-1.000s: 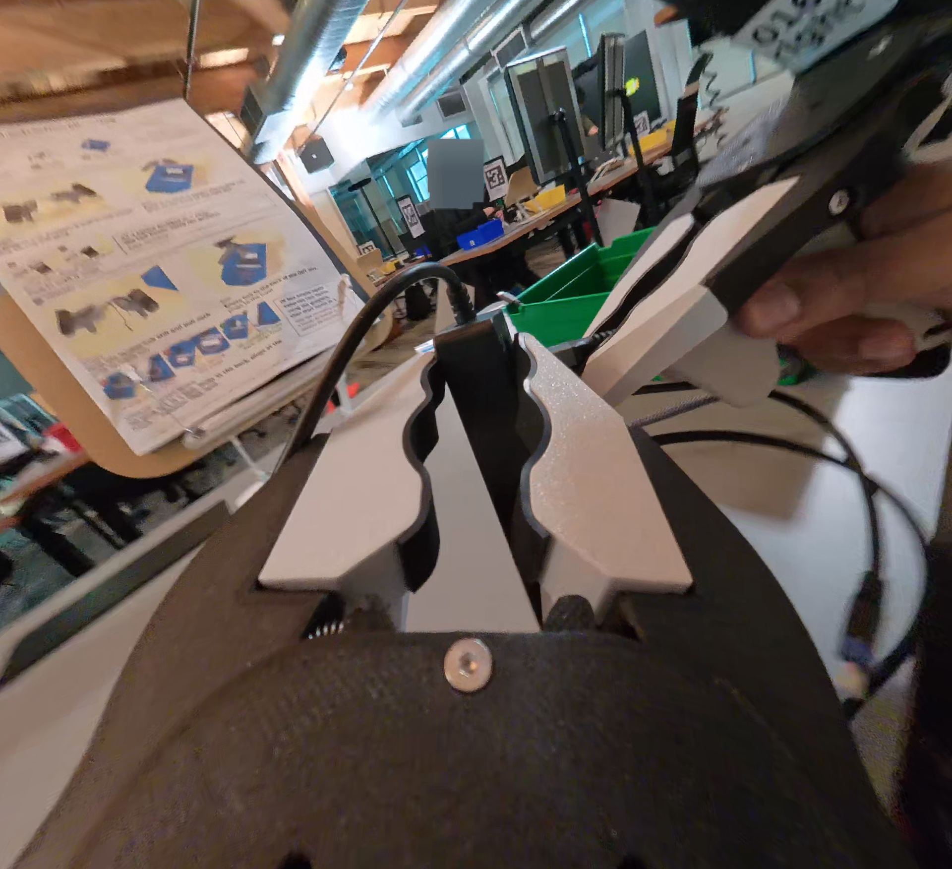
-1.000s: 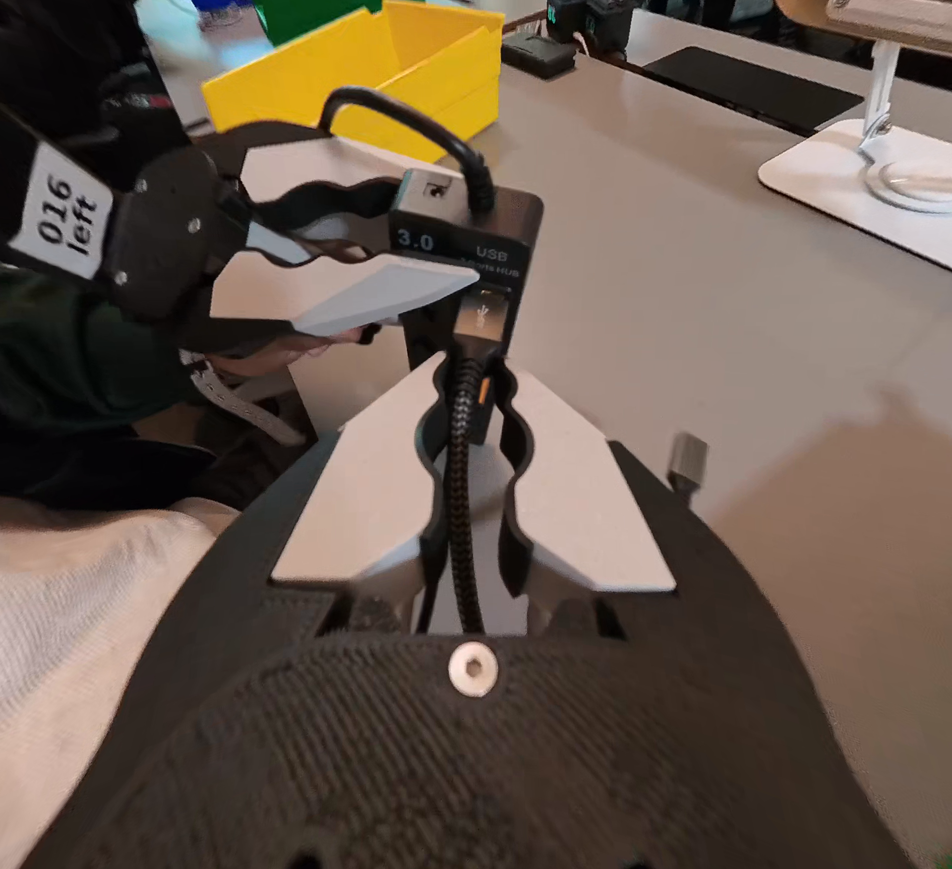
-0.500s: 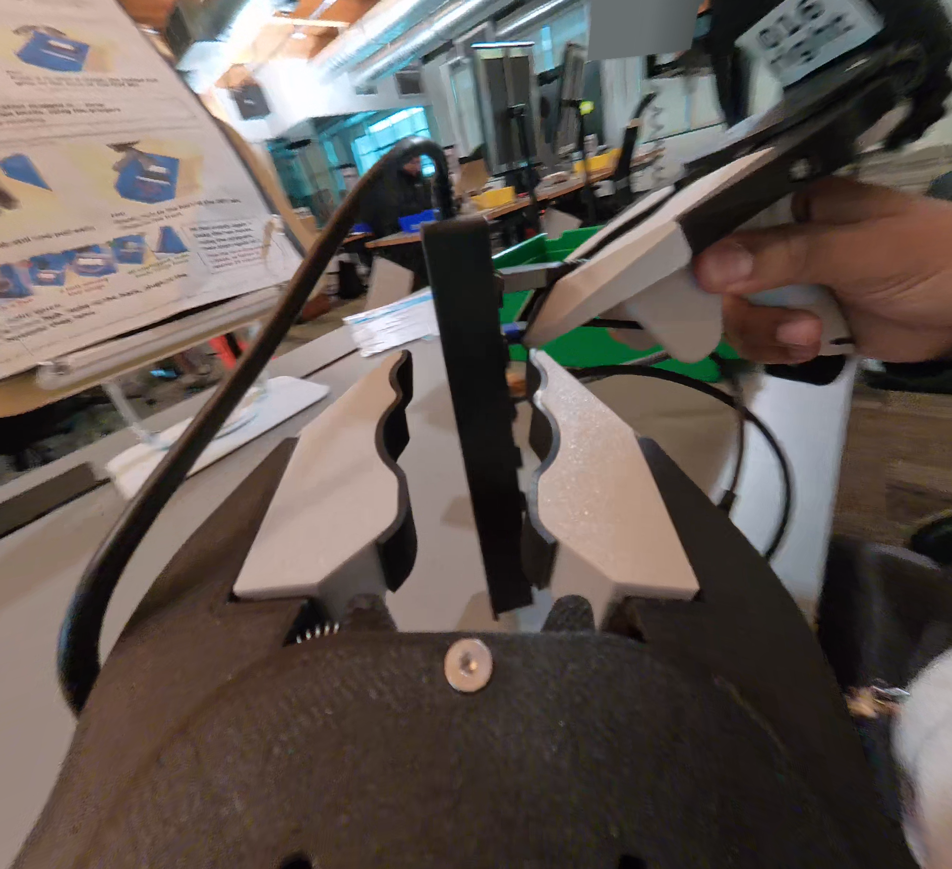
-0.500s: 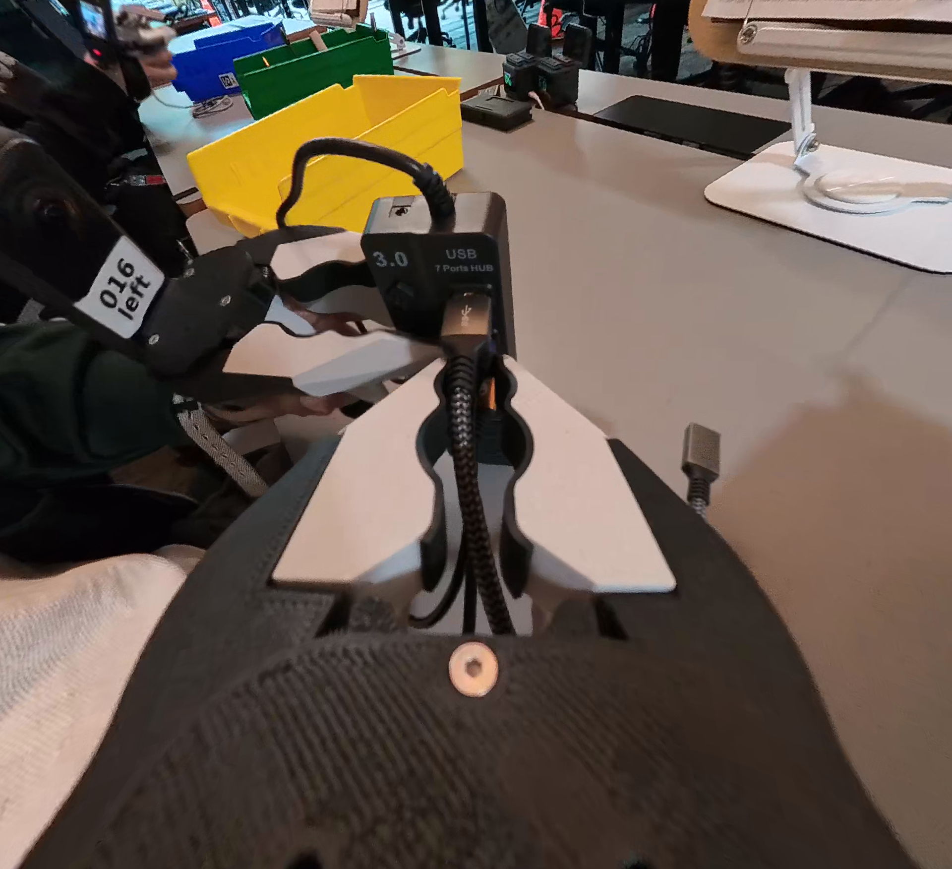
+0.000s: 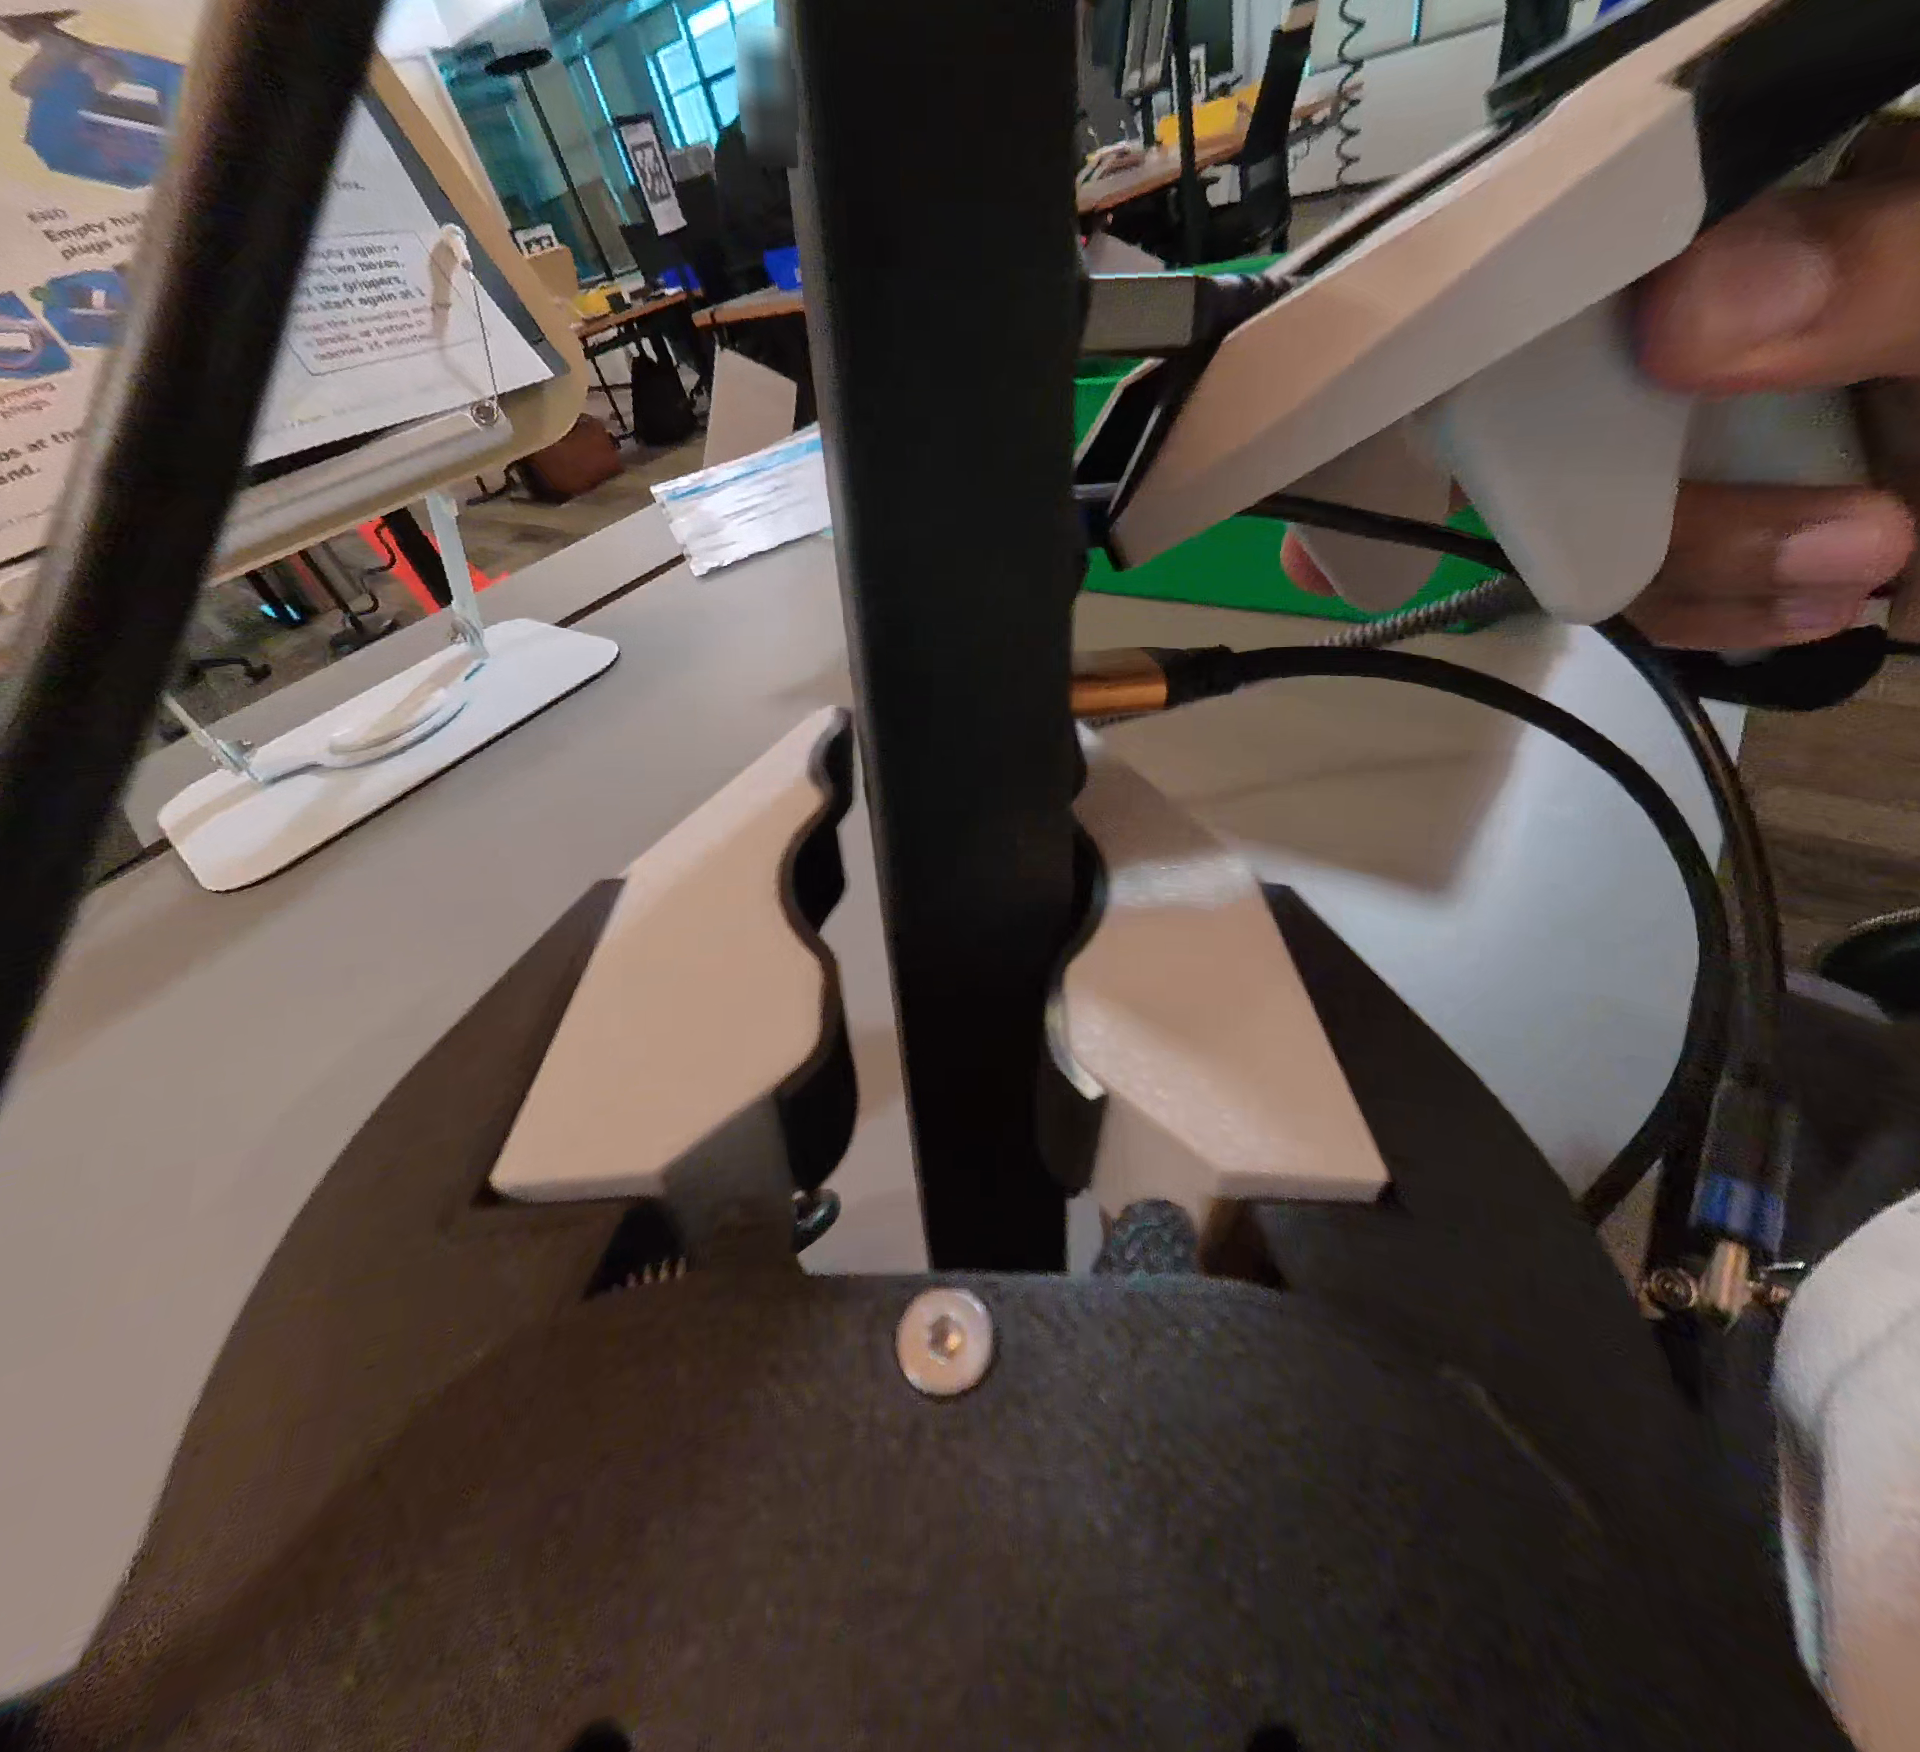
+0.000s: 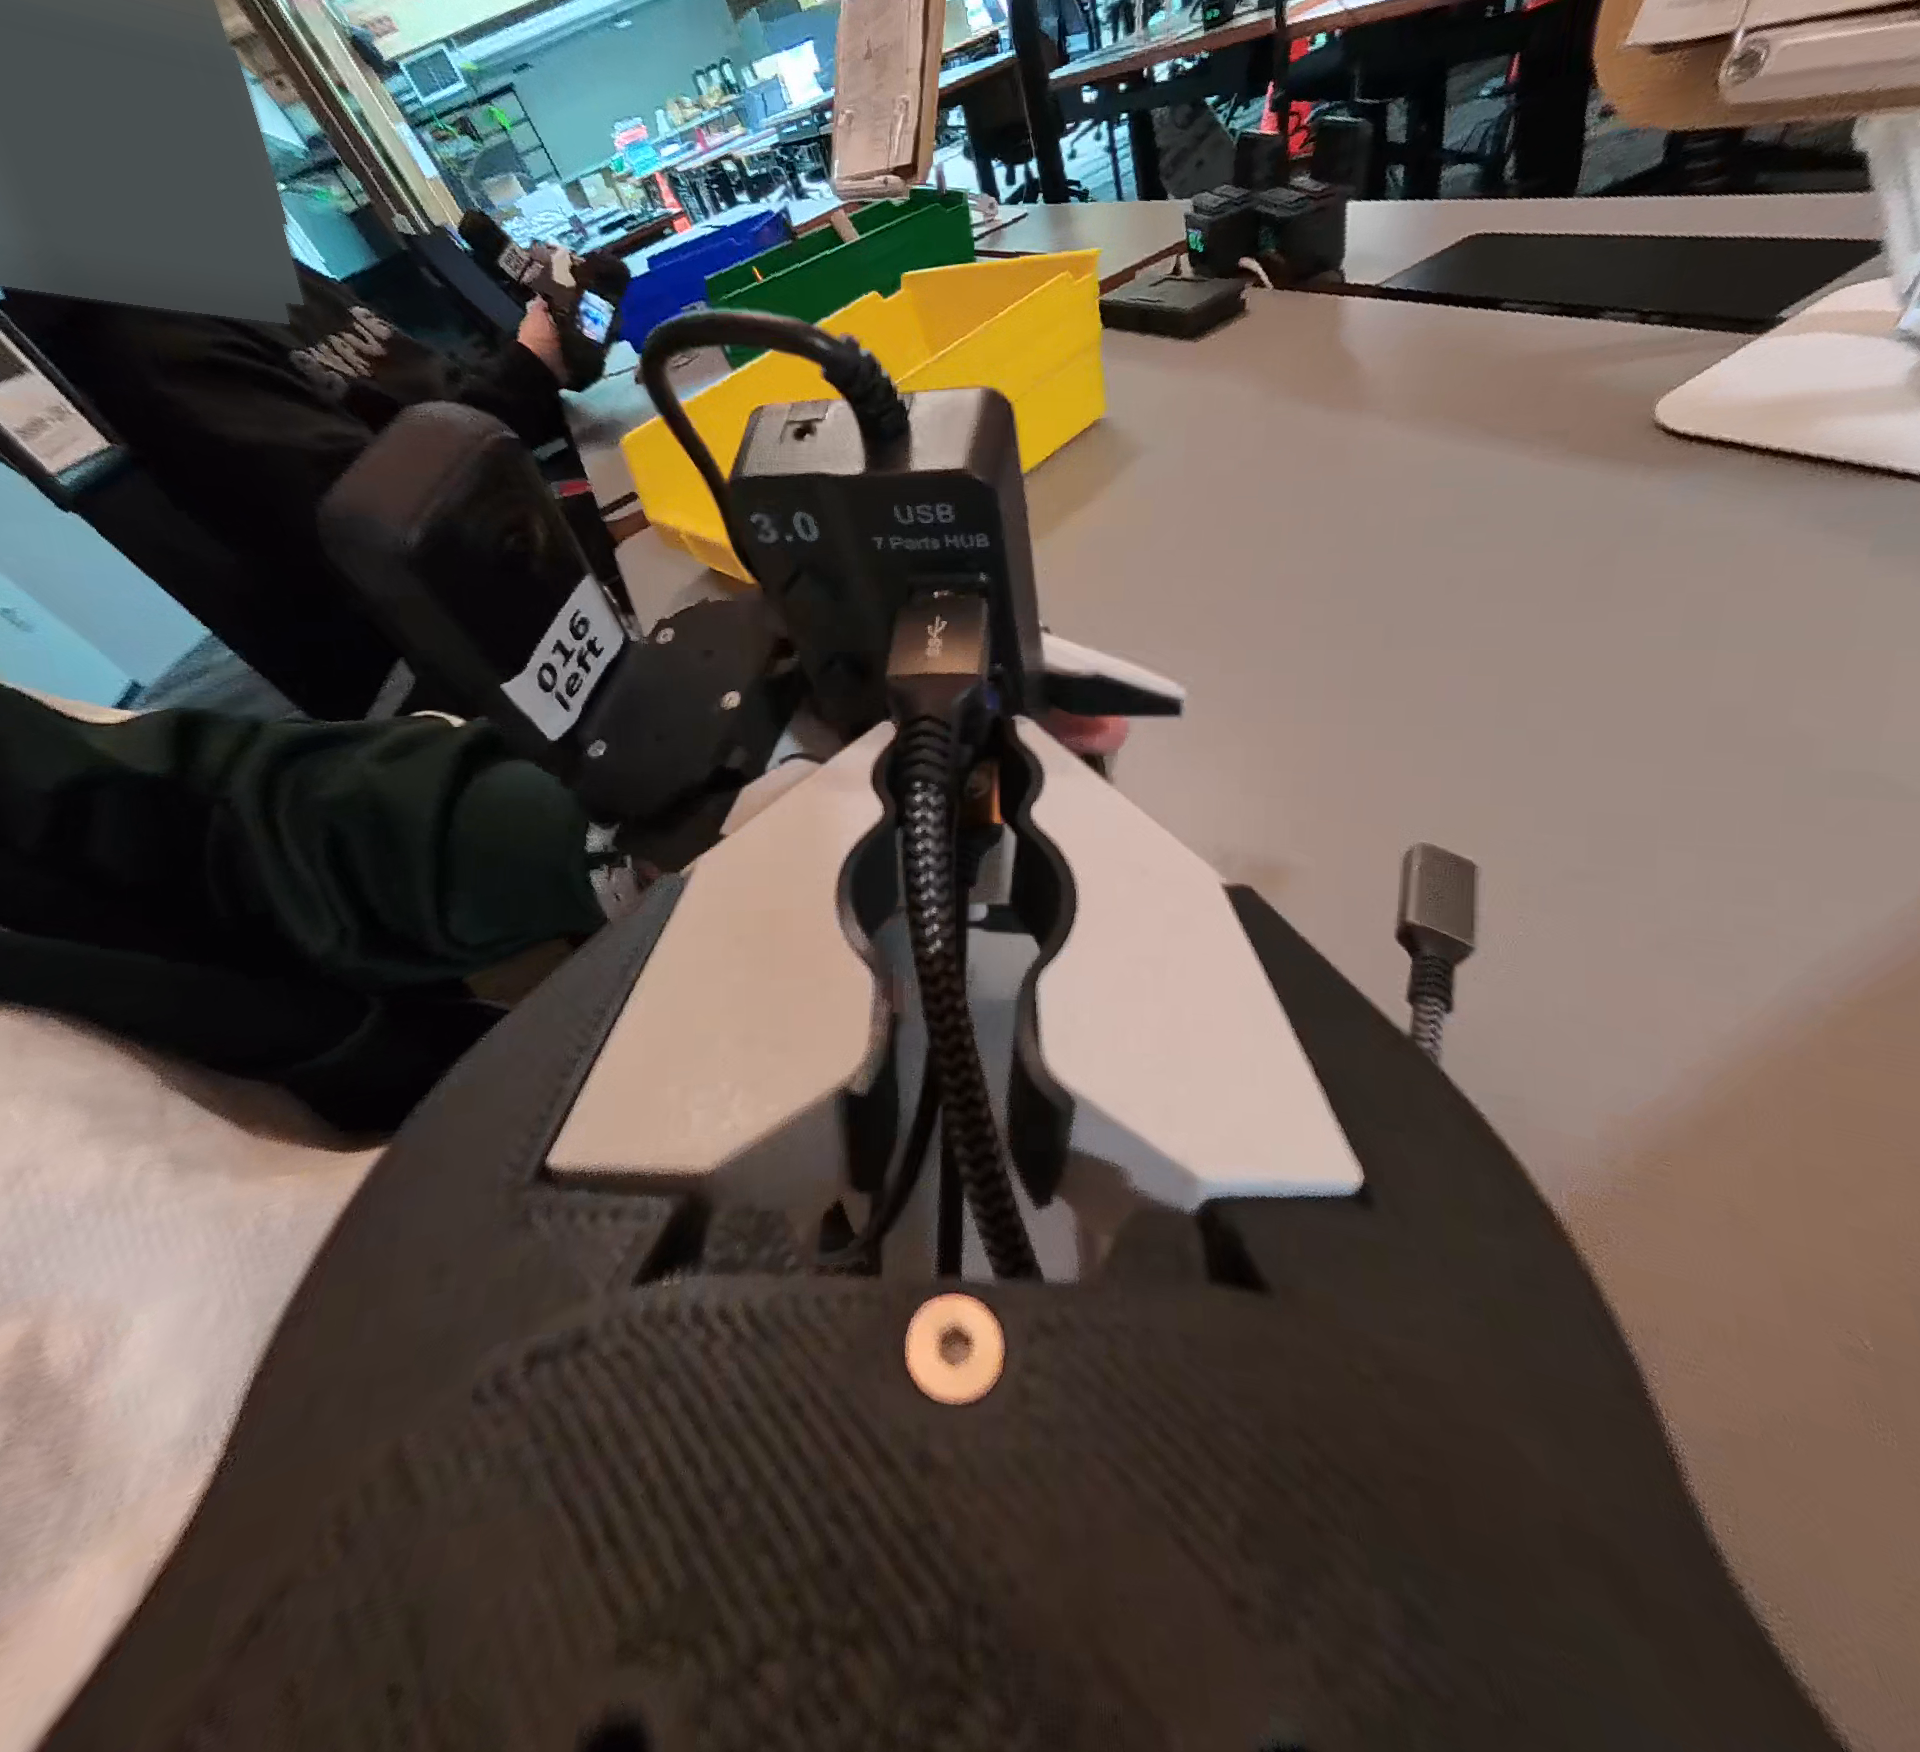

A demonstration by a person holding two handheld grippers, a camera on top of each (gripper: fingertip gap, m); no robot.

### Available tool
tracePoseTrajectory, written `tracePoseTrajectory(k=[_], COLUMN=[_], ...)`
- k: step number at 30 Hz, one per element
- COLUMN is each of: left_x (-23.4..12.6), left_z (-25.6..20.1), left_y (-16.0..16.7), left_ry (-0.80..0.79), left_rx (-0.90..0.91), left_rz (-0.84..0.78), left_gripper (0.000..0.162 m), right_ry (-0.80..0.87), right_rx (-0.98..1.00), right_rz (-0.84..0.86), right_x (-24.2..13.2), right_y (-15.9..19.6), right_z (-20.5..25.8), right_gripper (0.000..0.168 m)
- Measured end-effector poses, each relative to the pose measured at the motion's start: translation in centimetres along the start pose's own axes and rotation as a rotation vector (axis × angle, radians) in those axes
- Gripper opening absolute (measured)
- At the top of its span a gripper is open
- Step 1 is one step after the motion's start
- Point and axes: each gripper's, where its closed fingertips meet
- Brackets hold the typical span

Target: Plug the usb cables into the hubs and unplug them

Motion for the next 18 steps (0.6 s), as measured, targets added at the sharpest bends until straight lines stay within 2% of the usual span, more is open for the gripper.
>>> tracePoseTrajectory(k=[1, 5, 7, 9, 15, 18], left_x=[0.0, 0.0, 0.0, -0.1, -0.1, 0.1], left_z=[0.1, 1.0, 1.5, 1.8, 1.3, 2.0], left_y=[0.1, 0.4, 0.8, 0.9, 0.7, 1.0], left_ry=[-0.009, -0.049, -0.066, -0.077, -0.091, -0.124], left_rx=[0.013, 0.041, 0.054, 0.074, 0.198, 0.13], left_rz=[0.009, 0.031, 0.054, 0.062, 0.062, 0.099], left_gripper=[0.025, 0.022, 0.022, 0.022, 0.022, 0.023], right_ry=[0.013, 0.075, 0.115, 0.128, 0.086, 0.096], right_rx=[-0.035, -0.163, -0.217, -0.237, -0.142, -0.1], right_rz=[0.01, 0.05, 0.044, 0.043, 0.004, 0.007], right_x=[0.0, 0.1, -0.2, -0.3, -0.5, -0.5], right_y=[0.1, 0.2, -0.3, -0.5, -0.7, -0.6], right_z=[0.0, -0.2, -0.4, -0.5, -0.4, -0.8], right_gripper=[0.015, 0.015, 0.028, 0.032, 0.023, 0.015])
Point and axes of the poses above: each gripper's, where its closed fingertips meet, x out along the fingers, y out of its underside, z = x × y across the jaws, and after that the axes turned 3 degrees about -y, right-handed
